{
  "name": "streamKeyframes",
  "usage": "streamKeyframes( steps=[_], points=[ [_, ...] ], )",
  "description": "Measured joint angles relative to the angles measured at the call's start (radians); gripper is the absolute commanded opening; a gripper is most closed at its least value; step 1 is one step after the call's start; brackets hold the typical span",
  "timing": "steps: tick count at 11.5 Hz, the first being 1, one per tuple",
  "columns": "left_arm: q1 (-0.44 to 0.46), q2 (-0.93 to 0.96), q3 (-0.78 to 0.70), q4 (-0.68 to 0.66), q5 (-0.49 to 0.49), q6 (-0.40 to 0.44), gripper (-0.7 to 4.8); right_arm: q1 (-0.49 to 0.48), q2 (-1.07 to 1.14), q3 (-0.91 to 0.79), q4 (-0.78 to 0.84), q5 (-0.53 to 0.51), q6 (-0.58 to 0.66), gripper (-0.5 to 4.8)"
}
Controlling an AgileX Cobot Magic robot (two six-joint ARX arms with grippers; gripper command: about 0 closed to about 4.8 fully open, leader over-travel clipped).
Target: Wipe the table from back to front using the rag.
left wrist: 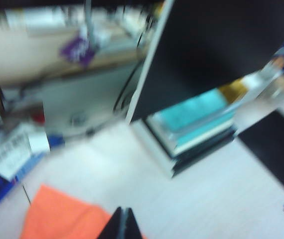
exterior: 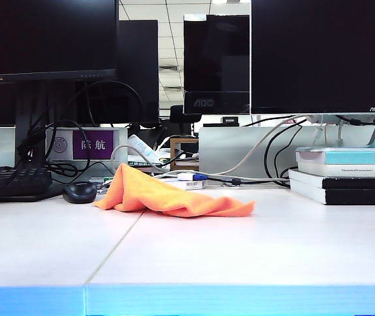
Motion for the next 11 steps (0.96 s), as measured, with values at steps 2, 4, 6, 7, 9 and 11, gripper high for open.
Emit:
streamKeyframes(
  steps=[2,4,6,7,9,11],
  points=[
    [0.0,-0.225,0.002,-0.053,-0.102,0.043,-0.05,0.0,-0.266,-0.278,-0.049,0.045,-0.039,-0.05],
    [0.0,-0.347,0.002,-0.125,-0.141,0.082,-0.05,0.0,-0.446,-0.541,0.018,0.045,-0.002,-0.05],
    [0.0,-0.432,0.002,-0.232,-0.183,0.125,-0.06,0.0,-0.596,-0.721,0.08,0.097,0.029,-0.05],
    [0.0,-0.467,0.0,-0.269,-0.194,0.137,-0.06,0.0,-0.647,-0.79,0.084,0.137,0.032,-0.05],
    [0.0,-0.564,-0.011,-0.27,-0.194,0.153,-0.06,0.0,-0.742,-0.929,0.063,0.208,0.033,-0.05],
    [0.0,-0.652,-0.008,-0.27,-0.208,0.155,-0.06,0.0,-0.806,-1.014,0.05,0.201,0.033,-0.05]
  ],
)
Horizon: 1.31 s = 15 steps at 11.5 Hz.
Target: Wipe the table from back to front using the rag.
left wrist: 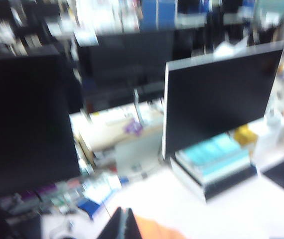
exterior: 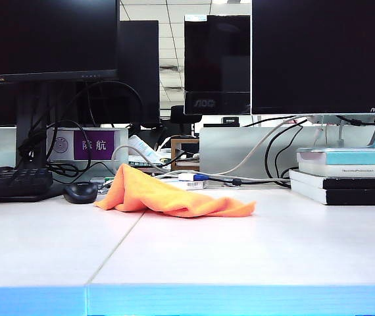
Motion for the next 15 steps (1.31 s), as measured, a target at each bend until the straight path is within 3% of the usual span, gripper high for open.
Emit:
streamKeyframes(
  steps=[3,7,9,10,11,12,13,14,15],
  points=[
    [0.0,-0.092,0.003,0.0,-0.074,-0.037,-0.06,0.0,-0.034,-0.061,-0.013,0.0,0.0,-0.05],
    [0.0,-0.157,0.003,0.0,-0.076,-0.089,-0.06,0.0,-0.035,-0.061,-0.063,0.0,0.0,-0.05],
    [0.0,-0.256,-0.179,0.002,-0.138,-0.088,-0.06,0.0,-0.035,-0.061,-0.063,0.0,0.0,-0.05],
    [0.0,-0.549,-0.745,0.194,-0.199,-0.087,-0.06,0.0,-0.035,-0.061,-0.064,0.0,0.0,-0.05],
    [0.0,-0.647,-0.953,0.31,-0.199,-0.087,-0.06,0.0,-0.035,-0.061,-0.064,0.0,0.0,-0.05],
    [0.0,-0.835,-1.368,0.557,-0.193,-0.088,-0.06,0.0,-0.035,-0.061,-0.064,0.001,0.0,-0.05],
    [0.005,-0.946,-1.611,0.715,-0.192,-0.088,-0.05,0.0,-0.035,-0.061,-0.066,0.001,0.0,-0.05],
    [0.064,-1.022,-1.832,0.815,-0.188,-0.088,-0.06,0.0,-0.035,-0.061,-0.066,0.0,0.0,-0.05],
    [0.175,-1.152,-2.145,1.006,-0.101,-0.088,-0.05,0.0,-0.035,-0.061,-0.067,0.0,0.0,-0.05]
  ],
)
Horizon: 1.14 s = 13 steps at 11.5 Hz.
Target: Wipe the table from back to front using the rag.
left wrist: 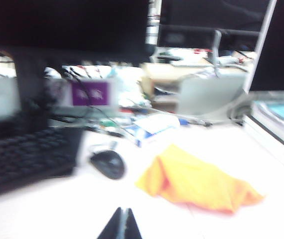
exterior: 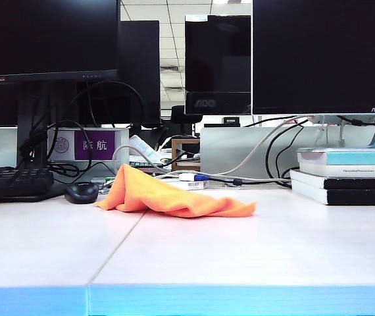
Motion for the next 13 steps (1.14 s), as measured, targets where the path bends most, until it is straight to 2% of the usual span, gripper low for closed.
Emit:
streamKeyframes(
  steps=[2,4,9,10,11,13],
  points=[
    [0.052,-0.058,-0.116,0.09,0.042,0.0,-0.05,0.0,0.0,0.0,0.0,0.0,0.0,-0.05],
    [0.164,-0.135,-0.279,0.159,0.046,-0.001,-0.05,0.001,-0.001,0.0,-0.005,0.0,0.0,-0.05],
    [0.167,-0.136,-0.454,0.237,0.042,0.0,-0.05,0.0,-0.001,0.0,-0.028,0.0,0.0,-0.05],
    [0.167,-0.136,-0.544,0.234,0.04,0.001,-0.05,0.0,-0.001,0.0,-0.029,0.0,0.0,-0.05],
    [0.167,-0.134,-0.552,0.257,0.019,0.022,0.79,0.0,-0.001,0.0,-0.029,0.0,0.0,-0.05],
    [0.167,-0.135,-0.552,0.254,-0.024,0.012,0.84,0.0,-0.001,0.0,-0.029,0.0,0.0,-0.05]
  ],
)
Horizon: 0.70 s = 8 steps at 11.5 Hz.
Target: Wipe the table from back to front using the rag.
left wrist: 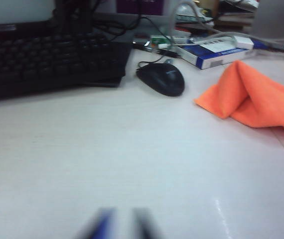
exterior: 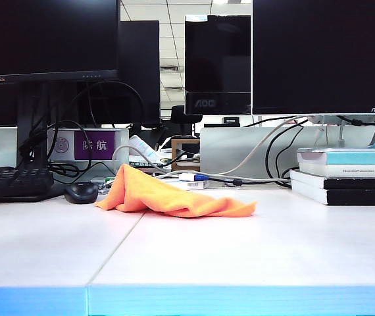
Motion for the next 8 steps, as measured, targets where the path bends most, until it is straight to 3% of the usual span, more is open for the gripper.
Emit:
streamKeyframes(
  steps=[3,6,8],
  points=[
    [0.0,-0.001,0.0,0.0,0.001,-0.014,0.84,0.0,-0.024,-0.015,0.008,0.0,0.0,-0.05],
    [0.0,-0.001,0.0,0.0,0.001,-0.013,0.84,-0.011,-0.179,-0.133,-0.002,0.0,0.0,-0.05],
    [0.0,-0.001,0.0,0.0,0.001,-0.013,0.84,-0.119,-0.294,-0.177,0.01,0.0,0.0,-0.05]
  ],
)
